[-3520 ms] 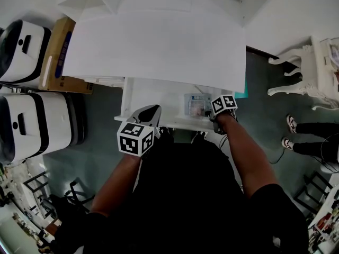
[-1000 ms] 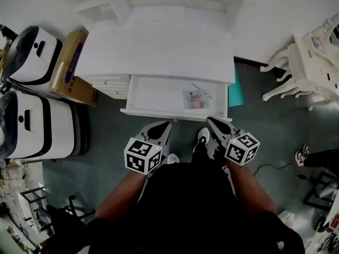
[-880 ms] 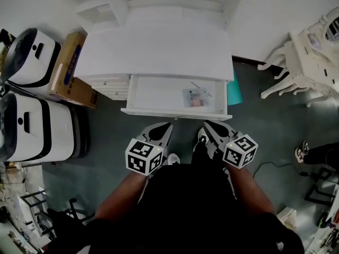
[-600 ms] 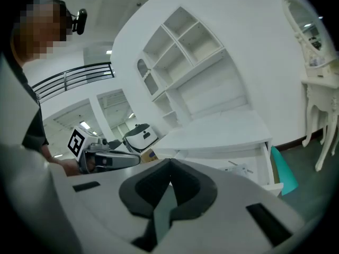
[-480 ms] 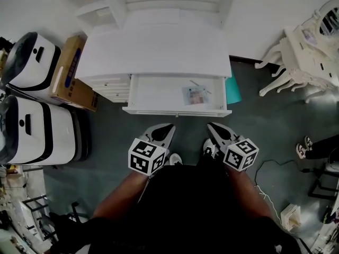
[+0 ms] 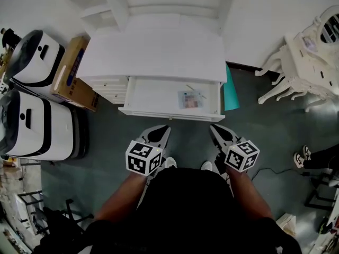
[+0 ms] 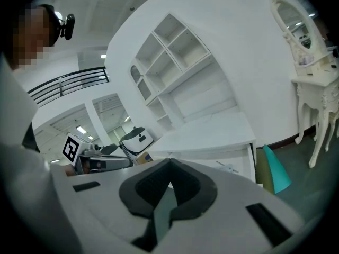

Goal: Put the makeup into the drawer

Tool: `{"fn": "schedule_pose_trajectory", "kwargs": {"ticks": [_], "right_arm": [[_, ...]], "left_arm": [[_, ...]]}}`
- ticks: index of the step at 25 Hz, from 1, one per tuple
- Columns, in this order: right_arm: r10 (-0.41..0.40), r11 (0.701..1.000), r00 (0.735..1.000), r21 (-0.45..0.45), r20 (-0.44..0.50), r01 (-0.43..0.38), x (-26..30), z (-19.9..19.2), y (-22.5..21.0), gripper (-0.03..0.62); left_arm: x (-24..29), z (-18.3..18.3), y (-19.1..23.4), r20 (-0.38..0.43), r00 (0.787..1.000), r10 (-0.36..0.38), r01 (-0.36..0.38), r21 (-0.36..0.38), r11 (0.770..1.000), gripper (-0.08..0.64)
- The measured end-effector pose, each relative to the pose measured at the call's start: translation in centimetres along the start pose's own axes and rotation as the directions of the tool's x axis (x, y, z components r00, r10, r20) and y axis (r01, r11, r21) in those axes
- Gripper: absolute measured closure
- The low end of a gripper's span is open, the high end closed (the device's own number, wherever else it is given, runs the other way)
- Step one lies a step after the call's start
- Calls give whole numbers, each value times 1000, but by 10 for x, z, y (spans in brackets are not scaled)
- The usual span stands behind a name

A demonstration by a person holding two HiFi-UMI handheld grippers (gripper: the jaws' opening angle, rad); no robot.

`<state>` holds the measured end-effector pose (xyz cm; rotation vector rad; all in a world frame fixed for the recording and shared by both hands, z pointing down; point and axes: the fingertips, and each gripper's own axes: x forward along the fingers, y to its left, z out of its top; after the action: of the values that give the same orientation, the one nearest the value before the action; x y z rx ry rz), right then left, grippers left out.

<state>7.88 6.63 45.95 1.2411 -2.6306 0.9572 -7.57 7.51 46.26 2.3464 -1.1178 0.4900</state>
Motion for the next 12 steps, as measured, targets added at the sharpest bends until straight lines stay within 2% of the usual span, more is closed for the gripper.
{"fn": "schedule_pose_trajectory", "kwargs": {"ticks": [6,12], "right_arm": [[10,999,1000,-40,-3,-10,-31,12,-21,565],[18,998,1000,-58,0,-18,-52,11,-32,565]], "left_arm": [[14,10,-28,31,999,29,-28,-9,1000,549],[24,1,-67,19,1000,10,-10,-3,1000,549]]}}
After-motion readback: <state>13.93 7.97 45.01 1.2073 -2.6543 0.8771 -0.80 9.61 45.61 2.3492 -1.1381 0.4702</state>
